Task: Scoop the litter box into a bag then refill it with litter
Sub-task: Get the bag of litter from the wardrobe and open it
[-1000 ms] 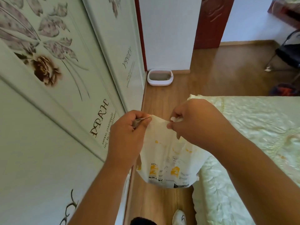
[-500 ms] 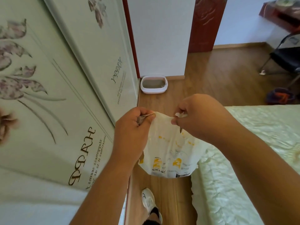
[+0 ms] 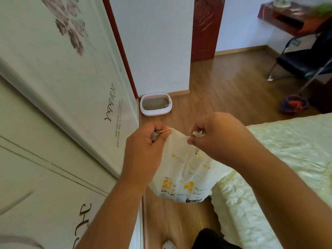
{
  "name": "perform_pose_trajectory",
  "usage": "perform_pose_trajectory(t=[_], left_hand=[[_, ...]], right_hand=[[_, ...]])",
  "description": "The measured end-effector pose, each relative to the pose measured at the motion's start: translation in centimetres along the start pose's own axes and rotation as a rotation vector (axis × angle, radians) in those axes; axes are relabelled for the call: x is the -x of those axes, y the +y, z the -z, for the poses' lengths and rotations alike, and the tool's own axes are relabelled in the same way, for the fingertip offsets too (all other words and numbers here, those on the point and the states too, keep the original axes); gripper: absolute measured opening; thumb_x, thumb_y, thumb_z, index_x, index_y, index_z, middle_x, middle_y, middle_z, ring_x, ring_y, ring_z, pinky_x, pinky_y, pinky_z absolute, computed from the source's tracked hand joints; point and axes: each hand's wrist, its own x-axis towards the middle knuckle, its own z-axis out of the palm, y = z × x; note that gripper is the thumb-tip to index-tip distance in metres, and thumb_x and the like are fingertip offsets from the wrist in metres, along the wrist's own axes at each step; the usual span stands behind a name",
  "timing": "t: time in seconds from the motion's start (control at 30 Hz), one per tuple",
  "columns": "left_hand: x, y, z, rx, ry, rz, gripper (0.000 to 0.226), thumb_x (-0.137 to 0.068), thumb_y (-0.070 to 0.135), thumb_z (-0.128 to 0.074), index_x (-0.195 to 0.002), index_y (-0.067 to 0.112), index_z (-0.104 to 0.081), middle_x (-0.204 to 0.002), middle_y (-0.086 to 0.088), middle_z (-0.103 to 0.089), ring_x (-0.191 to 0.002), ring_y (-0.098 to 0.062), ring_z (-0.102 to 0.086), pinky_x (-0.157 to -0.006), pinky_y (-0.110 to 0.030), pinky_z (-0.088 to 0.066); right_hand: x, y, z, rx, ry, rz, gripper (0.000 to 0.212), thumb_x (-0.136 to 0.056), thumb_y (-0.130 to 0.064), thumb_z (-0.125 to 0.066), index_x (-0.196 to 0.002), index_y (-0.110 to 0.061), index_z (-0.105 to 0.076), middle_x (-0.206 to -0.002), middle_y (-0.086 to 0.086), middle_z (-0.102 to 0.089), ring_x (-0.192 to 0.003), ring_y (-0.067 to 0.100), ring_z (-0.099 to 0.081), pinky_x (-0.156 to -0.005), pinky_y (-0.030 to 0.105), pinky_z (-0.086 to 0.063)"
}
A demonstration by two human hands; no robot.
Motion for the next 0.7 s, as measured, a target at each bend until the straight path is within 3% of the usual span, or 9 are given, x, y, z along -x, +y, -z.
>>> perform_pose_trajectory(t=[0.2,0.4,0.7], left_hand=[[-7.2,-1.8,-1.6,-0.015,0.001,0.036,0.015,-0.096,0.031,-0.070,-0.088,0.043,-0.066,-0.085,0.023,-0.068,-0.088,0.009,-0.062,-0.072,-0.007,-0.047],[-15.0,-3.5,-4.3,-0.002,0.090,0.154,0.012,-0.093,0.030,-0.073,-0.086,0.039,-0.068,-0.082,0.022,-0.069,-0.082,0.006,-0.063,-0.067,-0.008,-0.047],[-24.5,-4.9,-8.4,0.027,0.170,0.236,0.013,-0.094,0.030,-0.072,-0.086,0.039,-0.069,-0.084,0.023,-0.069,-0.080,-0.001,-0.066,-0.071,-0.024,-0.054]], right_hand=[[-8.4,0.9,0.4,-0.012,-0.030,0.017,0.015,-0.092,-0.038,-0.068,-0.095,-0.026,-0.076,-0.082,-0.008,-0.070,-0.071,0.008,-0.063,-0.063,0.024,-0.048],[-18.4,2.3,1.8,0.033,-0.085,0.103,0.013,-0.092,-0.039,-0.067,-0.088,-0.027,-0.072,-0.075,-0.009,-0.063,-0.064,0.004,-0.055,-0.052,0.018,-0.031],[-30.2,4.2,4.3,0.119,-0.157,0.191,0.018,-0.092,-0.040,-0.066,-0.079,-0.028,-0.064,-0.073,-0.009,-0.063,-0.065,0.003,-0.055,-0.052,0.019,-0.032]])
